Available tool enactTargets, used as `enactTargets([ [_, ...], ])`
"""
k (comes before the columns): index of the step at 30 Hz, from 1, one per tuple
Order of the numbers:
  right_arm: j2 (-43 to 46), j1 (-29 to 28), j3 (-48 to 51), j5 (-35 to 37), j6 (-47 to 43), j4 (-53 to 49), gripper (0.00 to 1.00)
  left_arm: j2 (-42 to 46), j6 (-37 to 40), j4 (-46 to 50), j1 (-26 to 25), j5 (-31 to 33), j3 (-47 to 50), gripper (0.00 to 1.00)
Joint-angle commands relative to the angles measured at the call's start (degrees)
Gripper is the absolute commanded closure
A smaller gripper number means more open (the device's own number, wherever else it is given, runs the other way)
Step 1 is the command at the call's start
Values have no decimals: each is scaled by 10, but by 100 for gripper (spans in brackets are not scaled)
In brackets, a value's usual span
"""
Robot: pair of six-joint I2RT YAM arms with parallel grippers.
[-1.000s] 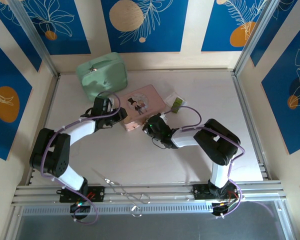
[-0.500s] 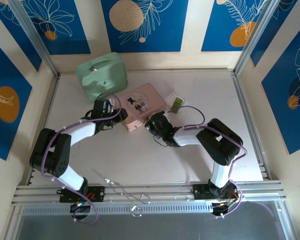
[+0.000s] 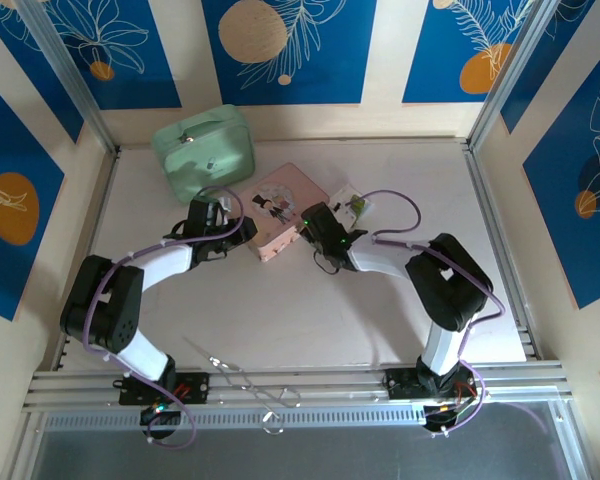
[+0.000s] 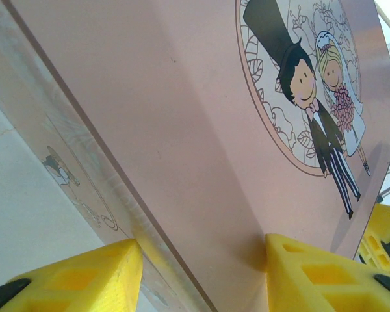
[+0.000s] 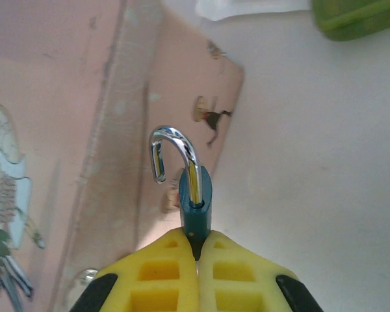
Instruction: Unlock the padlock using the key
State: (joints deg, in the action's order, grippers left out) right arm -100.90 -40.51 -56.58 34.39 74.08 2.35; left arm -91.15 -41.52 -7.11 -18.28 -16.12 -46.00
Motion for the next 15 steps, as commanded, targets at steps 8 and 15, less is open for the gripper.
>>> enactTargets([
  [8,155,-35,138,-76,-162,86,100,3,53,171,0,45,33,51],
  [15,283,-117,112,-75,-202,-152,100,66,52,200,-8,36,1,40],
])
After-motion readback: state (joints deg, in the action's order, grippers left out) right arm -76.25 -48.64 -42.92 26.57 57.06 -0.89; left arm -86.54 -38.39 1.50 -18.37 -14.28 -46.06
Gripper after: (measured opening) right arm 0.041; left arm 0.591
